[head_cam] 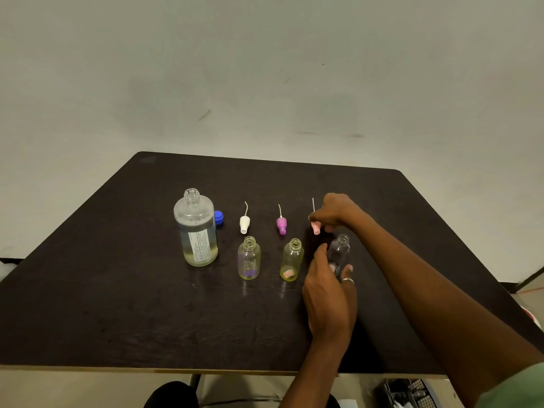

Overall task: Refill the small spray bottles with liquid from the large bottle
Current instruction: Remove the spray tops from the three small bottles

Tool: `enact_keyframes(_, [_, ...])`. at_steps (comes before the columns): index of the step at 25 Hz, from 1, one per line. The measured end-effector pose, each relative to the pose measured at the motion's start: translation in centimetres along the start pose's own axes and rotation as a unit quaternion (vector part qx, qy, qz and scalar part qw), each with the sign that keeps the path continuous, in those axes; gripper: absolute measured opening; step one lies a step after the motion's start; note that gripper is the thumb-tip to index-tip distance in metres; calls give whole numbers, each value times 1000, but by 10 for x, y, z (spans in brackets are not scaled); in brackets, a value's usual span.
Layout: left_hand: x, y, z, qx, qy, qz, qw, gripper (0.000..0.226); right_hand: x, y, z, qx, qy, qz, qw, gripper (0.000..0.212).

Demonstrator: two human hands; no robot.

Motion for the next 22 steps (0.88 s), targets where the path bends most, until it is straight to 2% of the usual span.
enact_keyframes(22, [1,2,1,-17,32,-5,999,62,9,6,10,5,2,-21,1000,38])
Point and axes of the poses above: each hand's wrist, its own z-axis away from the middle knuckle, its own y-axis out of the back of the hand, x = y × z, the point moved 6 cm from there along -z, towards the middle knuckle, and after that the axes turned 10 degrees about -z, right-handed, at the moved point
